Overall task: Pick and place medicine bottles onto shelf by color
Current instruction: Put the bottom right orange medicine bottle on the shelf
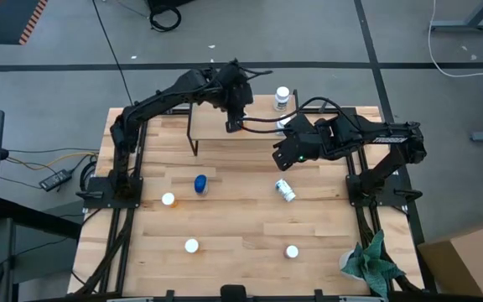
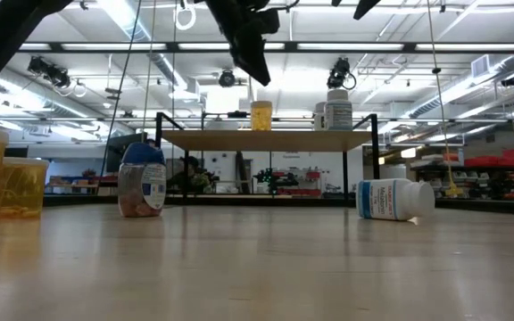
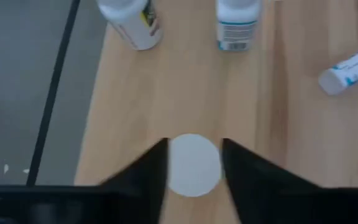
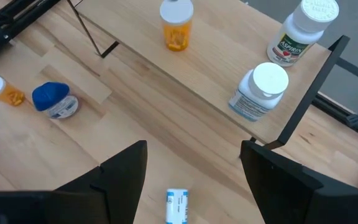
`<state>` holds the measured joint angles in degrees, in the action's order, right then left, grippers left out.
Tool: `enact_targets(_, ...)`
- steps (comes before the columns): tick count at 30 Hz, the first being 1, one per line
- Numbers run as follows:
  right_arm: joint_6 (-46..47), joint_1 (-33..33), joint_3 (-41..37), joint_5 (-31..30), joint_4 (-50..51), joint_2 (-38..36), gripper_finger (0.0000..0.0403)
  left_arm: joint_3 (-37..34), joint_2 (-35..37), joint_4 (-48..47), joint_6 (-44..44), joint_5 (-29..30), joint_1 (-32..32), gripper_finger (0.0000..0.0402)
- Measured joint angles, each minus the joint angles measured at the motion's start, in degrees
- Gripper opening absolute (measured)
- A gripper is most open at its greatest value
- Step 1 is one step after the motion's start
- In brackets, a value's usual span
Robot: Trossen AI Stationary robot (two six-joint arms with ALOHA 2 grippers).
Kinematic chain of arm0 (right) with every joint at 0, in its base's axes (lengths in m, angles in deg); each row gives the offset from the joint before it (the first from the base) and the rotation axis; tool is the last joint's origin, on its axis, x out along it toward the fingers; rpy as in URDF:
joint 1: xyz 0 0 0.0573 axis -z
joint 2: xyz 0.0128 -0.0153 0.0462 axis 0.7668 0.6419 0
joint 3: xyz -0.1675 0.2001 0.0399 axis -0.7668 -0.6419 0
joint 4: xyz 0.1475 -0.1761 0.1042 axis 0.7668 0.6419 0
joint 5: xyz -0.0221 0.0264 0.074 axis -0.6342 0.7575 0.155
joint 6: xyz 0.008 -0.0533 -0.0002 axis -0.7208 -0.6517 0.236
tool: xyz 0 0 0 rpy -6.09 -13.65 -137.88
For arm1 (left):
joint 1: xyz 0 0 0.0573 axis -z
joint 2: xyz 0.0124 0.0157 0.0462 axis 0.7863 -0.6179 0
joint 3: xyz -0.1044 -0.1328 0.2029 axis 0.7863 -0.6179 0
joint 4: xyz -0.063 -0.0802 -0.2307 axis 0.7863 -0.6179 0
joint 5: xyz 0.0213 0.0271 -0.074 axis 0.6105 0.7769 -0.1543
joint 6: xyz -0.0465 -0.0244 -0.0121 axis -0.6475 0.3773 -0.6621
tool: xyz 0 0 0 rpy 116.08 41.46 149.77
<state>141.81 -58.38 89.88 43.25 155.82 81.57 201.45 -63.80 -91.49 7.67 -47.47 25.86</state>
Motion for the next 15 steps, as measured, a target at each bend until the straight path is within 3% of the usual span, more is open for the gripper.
enact_targets(4, 0.06, 0.0, 0.0, 0.0, 0.0, 0.0, 0.0266, 0.0, 0.0, 0.68, 0.14, -1.38, -0.86, 0.002)
enact_targets(15, 0.13, 0.0, 0.0, 0.0, 0.01, 0.0, 0.0266, 0.08, -0.91, 0.4, -0.19, -4.99, -2.46, 0.0004)
